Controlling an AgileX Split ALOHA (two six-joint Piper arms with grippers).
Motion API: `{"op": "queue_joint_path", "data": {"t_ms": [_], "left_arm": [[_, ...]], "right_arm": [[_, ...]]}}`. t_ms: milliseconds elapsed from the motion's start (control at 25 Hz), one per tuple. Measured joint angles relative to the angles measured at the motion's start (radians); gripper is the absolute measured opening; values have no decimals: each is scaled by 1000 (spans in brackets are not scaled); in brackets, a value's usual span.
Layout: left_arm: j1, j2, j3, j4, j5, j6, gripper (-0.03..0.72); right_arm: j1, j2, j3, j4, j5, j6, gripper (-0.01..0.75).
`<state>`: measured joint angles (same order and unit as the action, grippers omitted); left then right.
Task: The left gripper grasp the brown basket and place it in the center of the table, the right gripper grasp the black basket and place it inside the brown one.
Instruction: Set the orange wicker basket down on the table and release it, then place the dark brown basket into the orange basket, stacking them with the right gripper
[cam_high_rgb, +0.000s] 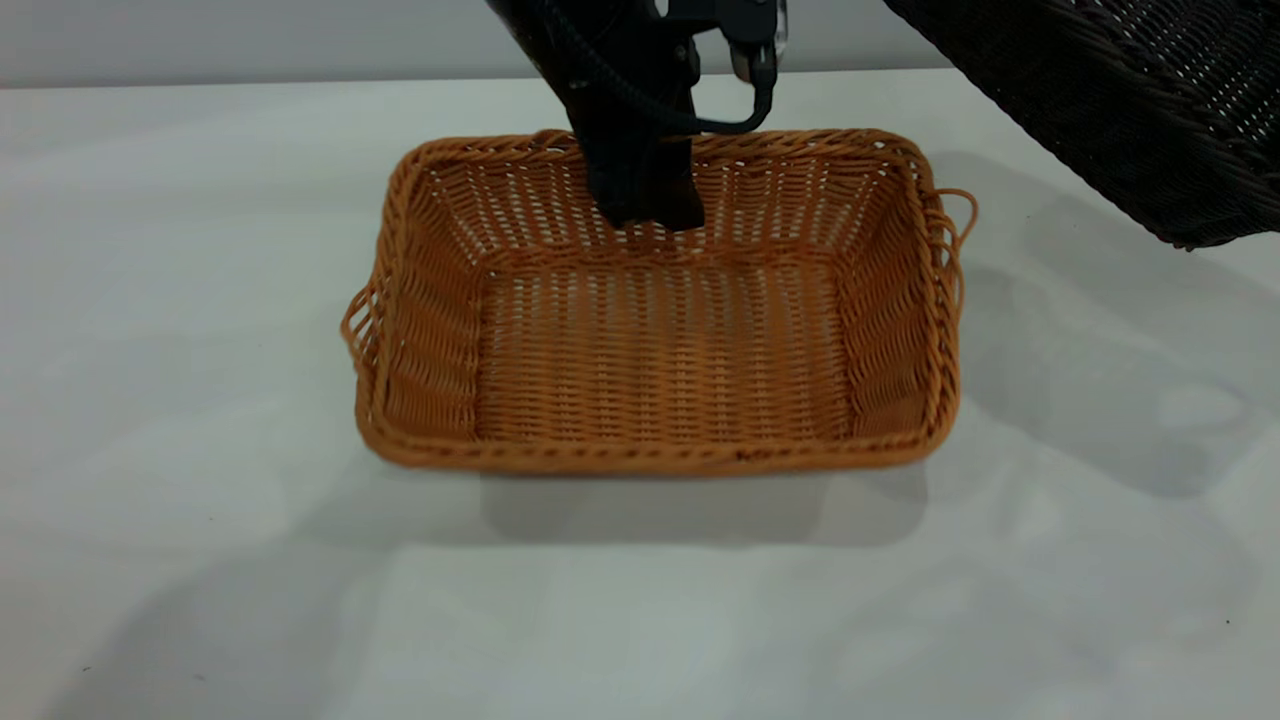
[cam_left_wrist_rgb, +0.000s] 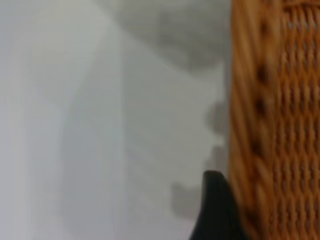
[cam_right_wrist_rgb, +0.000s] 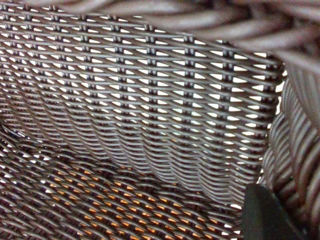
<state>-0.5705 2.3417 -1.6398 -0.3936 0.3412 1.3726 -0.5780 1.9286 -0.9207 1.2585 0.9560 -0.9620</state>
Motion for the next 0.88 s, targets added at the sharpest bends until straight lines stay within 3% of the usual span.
{"op": "queue_joint_path", "data": {"t_ms": [160, 360, 680, 880], "left_arm": [[16, -46, 0, -4, -67, -112, 520], [114, -173, 0, -7, 8, -374, 525], [347, -301, -2, -6, 205, -622, 527], [412, -305, -2, -5, 230, -649, 527]], "right_arm": [[12, 0, 0, 0, 7, 18, 79], [91, 0, -2, -6, 5, 56, 79], [343, 0, -174, -300, -47, 319, 79], [541, 11, -306, -485, -44, 529, 79]]}}
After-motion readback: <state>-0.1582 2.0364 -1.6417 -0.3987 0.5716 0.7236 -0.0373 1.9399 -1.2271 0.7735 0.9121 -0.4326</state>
